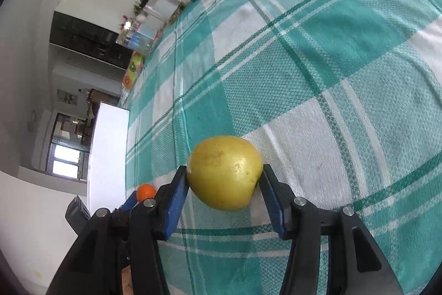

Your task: Organize fruits

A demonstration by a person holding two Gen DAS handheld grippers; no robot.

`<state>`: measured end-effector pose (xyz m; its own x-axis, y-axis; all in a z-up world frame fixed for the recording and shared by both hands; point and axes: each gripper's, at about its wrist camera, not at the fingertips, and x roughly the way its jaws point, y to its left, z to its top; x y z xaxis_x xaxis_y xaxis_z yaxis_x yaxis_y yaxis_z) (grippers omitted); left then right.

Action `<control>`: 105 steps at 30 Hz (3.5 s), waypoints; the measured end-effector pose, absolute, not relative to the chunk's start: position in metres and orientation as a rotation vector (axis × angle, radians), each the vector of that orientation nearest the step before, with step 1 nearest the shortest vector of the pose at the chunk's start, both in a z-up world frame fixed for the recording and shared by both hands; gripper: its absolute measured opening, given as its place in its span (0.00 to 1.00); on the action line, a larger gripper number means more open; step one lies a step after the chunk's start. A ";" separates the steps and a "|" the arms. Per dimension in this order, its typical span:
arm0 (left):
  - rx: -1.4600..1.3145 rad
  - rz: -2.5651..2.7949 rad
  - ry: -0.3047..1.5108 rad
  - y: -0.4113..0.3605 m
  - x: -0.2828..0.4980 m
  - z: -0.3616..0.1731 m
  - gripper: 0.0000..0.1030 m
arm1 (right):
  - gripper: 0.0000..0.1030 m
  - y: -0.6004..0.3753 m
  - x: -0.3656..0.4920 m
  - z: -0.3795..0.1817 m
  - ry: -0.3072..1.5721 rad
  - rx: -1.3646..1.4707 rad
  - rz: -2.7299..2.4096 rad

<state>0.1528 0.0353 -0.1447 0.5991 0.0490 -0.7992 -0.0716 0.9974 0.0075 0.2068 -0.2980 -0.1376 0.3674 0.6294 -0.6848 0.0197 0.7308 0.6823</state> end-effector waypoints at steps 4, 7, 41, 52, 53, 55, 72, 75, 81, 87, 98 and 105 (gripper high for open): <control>-0.026 0.070 0.926 0.035 0.153 -0.145 0.99 | 0.53 -0.316 0.196 -0.138 1.064 0.740 0.379; -0.026 0.070 0.926 0.035 0.153 -0.145 0.99 | 0.57 -0.326 0.192 -0.135 1.039 0.745 0.345; -0.025 0.071 0.926 0.035 0.154 -0.145 0.99 | 0.81 -0.272 0.115 -0.099 0.966 0.095 0.017; -0.025 0.071 0.926 0.035 0.154 -0.145 0.99 | 0.93 -0.262 0.134 -0.131 0.951 0.081 -0.179; -0.025 0.071 0.926 0.035 0.154 -0.145 0.99 | 0.96 -0.262 0.134 -0.131 0.947 0.082 -0.173; -0.026 0.071 0.926 0.035 0.154 -0.145 0.99 | 0.98 -0.259 0.135 -0.132 0.951 0.069 -0.172; 0.053 -0.087 0.931 0.034 0.129 -0.144 1.00 | 1.00 -0.257 0.136 -0.134 0.955 0.064 -0.168; 0.051 -0.086 0.932 0.034 0.130 -0.144 1.00 | 1.00 -0.257 0.136 -0.134 0.955 0.064 -0.168; 0.050 -0.087 0.932 0.035 0.131 -0.144 1.00 | 1.00 -0.257 0.136 -0.134 0.955 0.064 -0.169; 0.050 -0.087 0.932 0.036 0.131 -0.144 1.00 | 1.00 -0.256 0.136 -0.134 0.957 0.063 -0.163; 0.021 -0.118 0.939 0.041 0.133 -0.142 0.99 | 1.00 -0.277 0.117 -0.125 0.854 0.221 -0.042; -0.007 -0.119 0.908 0.043 0.141 -0.131 0.98 | 1.00 -0.305 0.101 -0.111 0.761 0.388 -0.034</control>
<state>0.1411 0.0428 -0.1306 0.6094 -0.1055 -0.7858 0.0997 0.9934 -0.0561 0.1013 -0.3051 -0.1109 0.7274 0.1092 -0.6775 0.1687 0.9285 0.3308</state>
